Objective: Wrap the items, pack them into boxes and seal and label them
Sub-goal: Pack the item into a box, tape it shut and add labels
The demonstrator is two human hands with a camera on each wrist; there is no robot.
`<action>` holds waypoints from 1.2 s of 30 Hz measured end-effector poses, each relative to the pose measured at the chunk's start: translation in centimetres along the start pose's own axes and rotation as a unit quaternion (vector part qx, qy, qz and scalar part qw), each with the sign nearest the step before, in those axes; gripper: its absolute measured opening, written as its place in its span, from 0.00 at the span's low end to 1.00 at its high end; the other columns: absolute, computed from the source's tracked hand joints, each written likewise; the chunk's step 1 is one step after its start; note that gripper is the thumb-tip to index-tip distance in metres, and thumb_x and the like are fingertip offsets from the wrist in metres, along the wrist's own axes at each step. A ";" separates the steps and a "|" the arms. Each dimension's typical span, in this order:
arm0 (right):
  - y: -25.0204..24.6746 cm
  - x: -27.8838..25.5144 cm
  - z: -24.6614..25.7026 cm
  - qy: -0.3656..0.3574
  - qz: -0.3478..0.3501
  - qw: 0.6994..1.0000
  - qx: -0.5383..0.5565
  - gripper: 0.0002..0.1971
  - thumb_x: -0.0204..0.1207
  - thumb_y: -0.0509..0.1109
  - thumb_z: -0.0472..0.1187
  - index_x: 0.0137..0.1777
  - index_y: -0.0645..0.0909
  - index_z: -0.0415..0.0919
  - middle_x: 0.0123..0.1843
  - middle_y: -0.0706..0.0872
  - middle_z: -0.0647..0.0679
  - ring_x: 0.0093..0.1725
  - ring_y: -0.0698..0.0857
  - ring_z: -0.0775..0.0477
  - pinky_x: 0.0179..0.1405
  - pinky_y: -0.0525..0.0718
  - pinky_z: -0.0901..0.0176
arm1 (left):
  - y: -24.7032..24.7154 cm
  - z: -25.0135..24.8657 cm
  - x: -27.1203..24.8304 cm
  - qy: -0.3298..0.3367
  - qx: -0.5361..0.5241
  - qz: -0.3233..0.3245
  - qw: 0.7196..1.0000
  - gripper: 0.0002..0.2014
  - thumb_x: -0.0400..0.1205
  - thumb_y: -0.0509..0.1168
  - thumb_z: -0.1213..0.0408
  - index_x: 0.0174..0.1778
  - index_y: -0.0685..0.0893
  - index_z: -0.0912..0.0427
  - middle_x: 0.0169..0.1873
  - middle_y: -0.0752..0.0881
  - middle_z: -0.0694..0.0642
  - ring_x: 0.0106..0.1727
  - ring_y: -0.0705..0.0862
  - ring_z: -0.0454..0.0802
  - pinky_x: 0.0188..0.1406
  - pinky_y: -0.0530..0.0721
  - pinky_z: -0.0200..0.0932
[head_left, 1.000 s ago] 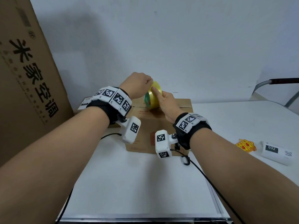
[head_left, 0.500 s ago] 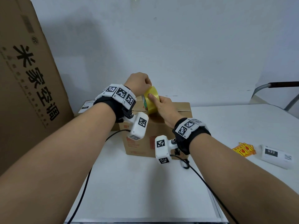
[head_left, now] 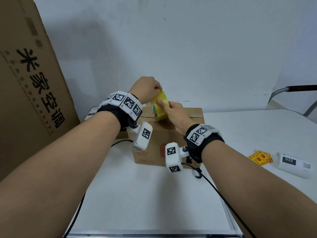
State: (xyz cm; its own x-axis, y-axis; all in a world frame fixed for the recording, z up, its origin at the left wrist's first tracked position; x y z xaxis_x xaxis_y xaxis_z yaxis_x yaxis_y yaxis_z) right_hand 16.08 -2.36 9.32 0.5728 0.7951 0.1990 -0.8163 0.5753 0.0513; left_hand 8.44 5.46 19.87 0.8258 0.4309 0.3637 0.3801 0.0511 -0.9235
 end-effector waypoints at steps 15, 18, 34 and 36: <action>0.1 -0.2 0.3 -0.015 0.028 0.999 0.021 0.19 0.80 0.71 0.48 0.64 0.79 0.37 0.53 0.89 0.33 0.43 0.91 0.43 0.51 0.87 0.53 | 0.2 0.7 0.0 0.023 -0.008 -0.029 0.999 0.12 0.84 0.62 0.63 0.58 0.89 0.55 0.56 0.88 0.54 0.57 0.83 0.52 0.55 0.78 0.44; 0.2 -0.4 0.5 -0.022 0.037 0.999 0.018 0.19 0.80 0.71 0.49 0.66 0.77 0.42 0.53 0.89 0.35 0.46 0.91 0.40 0.56 0.86 0.48 | 0.0 0.6 0.2 0.022 -0.034 -0.018 0.999 0.12 0.83 0.62 0.65 0.56 0.90 0.56 0.55 0.89 0.54 0.53 0.82 0.48 0.52 0.76 0.39; -0.3 -0.6 0.7 -0.011 0.033 0.999 0.036 0.20 0.75 0.68 0.32 0.67 0.79 0.42 0.59 0.87 0.40 0.61 0.84 0.42 0.67 0.78 0.48 | 4.4 3.8 -0.8 -0.033 -0.205 0.038 0.977 0.31 0.86 0.64 0.61 0.83 0.61 0.40 0.77 0.75 0.56 0.73 0.77 0.54 0.68 0.71 0.38; -0.2 -0.5 0.6 0.001 0.027 0.998 0.049 0.19 0.70 0.67 0.38 0.62 0.82 0.39 0.52 0.88 0.37 0.59 0.84 0.34 0.68 0.77 0.39 | 4.7 3.7 -0.7 -0.032 -0.178 0.005 0.984 0.25 0.87 0.59 0.64 0.81 0.68 0.42 0.62 0.86 0.63 0.58 0.85 0.59 0.61 0.77 0.42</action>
State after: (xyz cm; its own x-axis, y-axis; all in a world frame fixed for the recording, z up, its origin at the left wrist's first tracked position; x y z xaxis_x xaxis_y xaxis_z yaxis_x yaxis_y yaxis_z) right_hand 15.90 -2.97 9.80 0.5277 0.8250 0.2023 -0.8494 0.5099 0.1362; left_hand 8.12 8.76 14.86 0.8064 0.4860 0.3369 0.5038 -0.2665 -0.8217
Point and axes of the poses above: each hand's wrist, its own x-axis towards the middle knuckle, its own y-axis out of the palm, z = x × y, the point moved 4 cm from there along x, towards the middle knuckle
